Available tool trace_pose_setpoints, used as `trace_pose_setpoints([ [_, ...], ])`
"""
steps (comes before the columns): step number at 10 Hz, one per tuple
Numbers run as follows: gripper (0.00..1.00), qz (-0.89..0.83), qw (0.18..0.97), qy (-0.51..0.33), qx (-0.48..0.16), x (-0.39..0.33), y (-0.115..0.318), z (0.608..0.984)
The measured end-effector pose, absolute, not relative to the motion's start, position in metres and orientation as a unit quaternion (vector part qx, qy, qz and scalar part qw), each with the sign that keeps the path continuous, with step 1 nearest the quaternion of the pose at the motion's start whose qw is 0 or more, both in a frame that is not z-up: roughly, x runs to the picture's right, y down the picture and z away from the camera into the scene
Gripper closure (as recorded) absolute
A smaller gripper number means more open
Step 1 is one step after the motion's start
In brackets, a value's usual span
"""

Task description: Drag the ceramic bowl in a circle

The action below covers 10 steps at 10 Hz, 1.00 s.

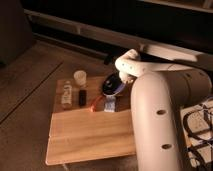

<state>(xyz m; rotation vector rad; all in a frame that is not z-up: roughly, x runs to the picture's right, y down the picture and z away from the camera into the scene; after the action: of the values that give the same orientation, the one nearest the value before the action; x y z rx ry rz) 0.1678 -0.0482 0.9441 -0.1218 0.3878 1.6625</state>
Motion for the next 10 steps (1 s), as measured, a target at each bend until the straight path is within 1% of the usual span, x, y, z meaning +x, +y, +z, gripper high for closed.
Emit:
trace_pose_setpoints([
  [2,1.00,0.725,0.666,0.166,-0.053,0.161,-0.054,0.954],
  [6,1.00,0.696,0.701,0.142,-0.065,0.121,-0.072,0.979],
  [10,1.00,0.661,0.741,0.101,-0.063,0.077,-0.108,0.978],
])
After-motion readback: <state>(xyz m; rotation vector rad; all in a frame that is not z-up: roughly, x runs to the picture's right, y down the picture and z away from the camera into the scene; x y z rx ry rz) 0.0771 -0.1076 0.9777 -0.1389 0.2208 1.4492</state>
